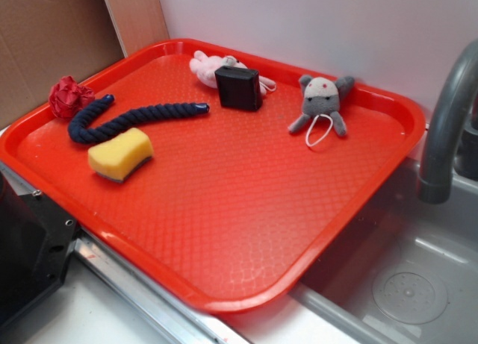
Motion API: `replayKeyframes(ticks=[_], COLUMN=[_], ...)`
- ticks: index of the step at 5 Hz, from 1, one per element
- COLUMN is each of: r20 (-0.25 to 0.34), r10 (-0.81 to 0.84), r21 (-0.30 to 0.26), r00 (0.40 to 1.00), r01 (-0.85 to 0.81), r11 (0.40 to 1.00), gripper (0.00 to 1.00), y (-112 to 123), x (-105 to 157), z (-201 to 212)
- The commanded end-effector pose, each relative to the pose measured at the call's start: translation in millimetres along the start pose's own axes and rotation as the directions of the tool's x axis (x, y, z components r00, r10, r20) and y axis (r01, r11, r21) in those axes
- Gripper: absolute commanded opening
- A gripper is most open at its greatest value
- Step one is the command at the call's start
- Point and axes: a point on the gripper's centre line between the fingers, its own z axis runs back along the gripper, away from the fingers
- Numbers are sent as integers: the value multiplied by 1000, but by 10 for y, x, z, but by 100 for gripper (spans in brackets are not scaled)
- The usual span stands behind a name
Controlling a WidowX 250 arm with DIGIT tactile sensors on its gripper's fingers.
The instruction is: Grab the black box.
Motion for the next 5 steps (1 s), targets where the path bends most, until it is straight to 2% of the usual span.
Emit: replayKeyframes(ticks=[1,2,3,4,5], r20=[0,-102,28,136,136], r10=[0,-245,-480,-681,-681], r21=[0,-13,95,142,142], r00=[1000,964,877,720,720], r01=[0,245,476,666,666], r11=[1000,969,874,732,732], gripper=[100,100,100,100,100], y=[0,373,420,242,242], x=[0,474,1006,1128,1128], z=[0,-356,-583,-488,-488])
